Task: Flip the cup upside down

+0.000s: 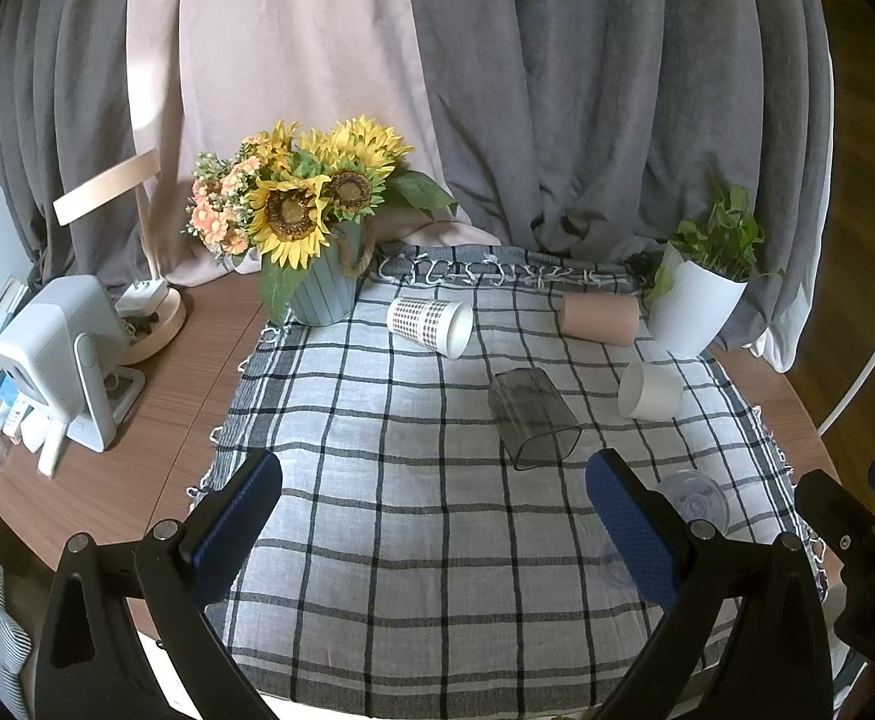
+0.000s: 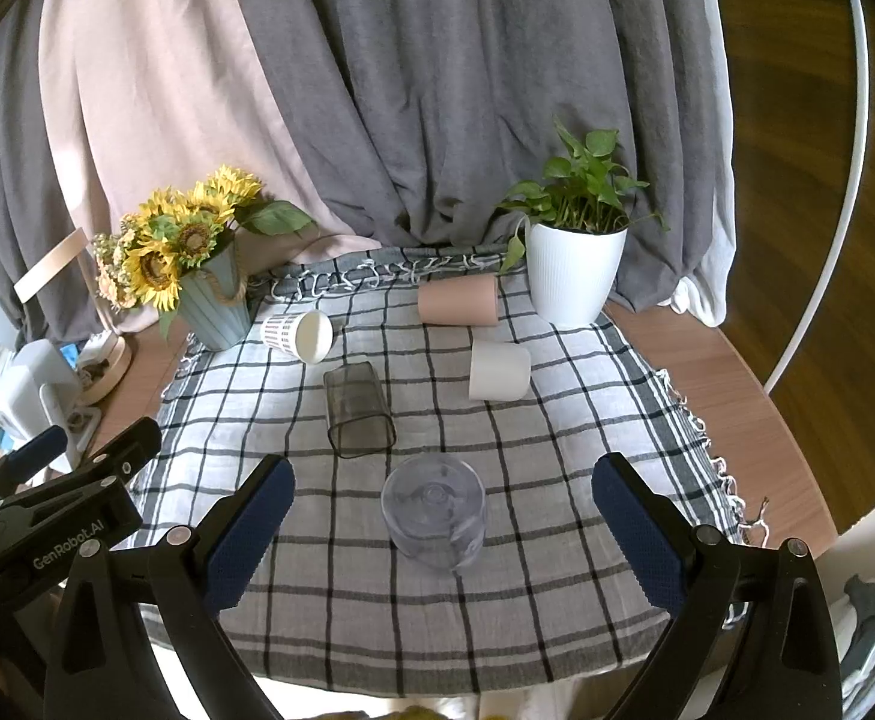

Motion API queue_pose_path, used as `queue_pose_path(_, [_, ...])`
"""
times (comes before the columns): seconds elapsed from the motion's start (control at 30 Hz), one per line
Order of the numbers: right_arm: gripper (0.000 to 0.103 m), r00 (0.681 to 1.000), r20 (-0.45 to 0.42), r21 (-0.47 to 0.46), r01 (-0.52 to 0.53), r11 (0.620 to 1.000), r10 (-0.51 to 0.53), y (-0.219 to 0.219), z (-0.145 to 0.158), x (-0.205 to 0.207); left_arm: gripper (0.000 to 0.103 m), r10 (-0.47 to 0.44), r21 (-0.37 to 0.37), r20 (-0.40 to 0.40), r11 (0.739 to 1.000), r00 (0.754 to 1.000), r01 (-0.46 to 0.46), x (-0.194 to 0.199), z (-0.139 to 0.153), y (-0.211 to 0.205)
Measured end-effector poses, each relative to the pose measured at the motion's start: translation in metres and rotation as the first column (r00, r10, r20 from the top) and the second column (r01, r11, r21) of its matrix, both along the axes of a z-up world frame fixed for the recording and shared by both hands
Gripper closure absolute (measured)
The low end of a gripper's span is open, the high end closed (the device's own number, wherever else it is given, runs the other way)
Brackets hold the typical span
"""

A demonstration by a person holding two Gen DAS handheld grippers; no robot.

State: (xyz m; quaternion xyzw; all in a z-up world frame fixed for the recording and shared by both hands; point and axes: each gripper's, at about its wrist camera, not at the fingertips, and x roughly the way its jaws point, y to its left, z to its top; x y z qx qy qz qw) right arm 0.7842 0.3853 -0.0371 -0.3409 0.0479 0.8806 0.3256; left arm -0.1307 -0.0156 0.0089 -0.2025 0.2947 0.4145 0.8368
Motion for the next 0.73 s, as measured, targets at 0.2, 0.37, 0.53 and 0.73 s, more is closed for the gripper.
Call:
queue_pose_path(0.2, [0.003, 1.0, 0.0, 0.001, 0.0, 1.0, 0.0, 0.0, 0.0, -0.0001, 0.0, 0.0, -0.001, 0.0, 1.0, 1.0, 0.0, 0.0001, 0.0003, 0.0002])
queue_pose_path(0.37, [0.003, 1.0, 0.0, 0.001, 0.0, 1.0, 0.0, -0.0002, -0.0001, -0.0001, 0.0, -0.003, 0.0, 0.0, 1.0, 1.0, 0.003, 0.0013, -0.0008, 0.0006])
queue_pose_path(0.53, [0.003, 1.0, 0.002, 0.0, 0.002, 1.0, -0.002, 0.0006, -0.0009, -0.0002, 0.0, -0.004, -0.001, 0.0, 1.0, 1.0, 0.004, 0.0022, -0.0015, 0.0008])
queue_pose_path(0.73, [0.003, 1.0, 0.002, -0.001, 0.001, 1.0, -0.001, 0.0009, -0.0009, -0.0003, 0.0, -0.005, -0.005, -0.005, 1.0, 1.0, 0.005, 0.0034, -0.0031, 0.0027])
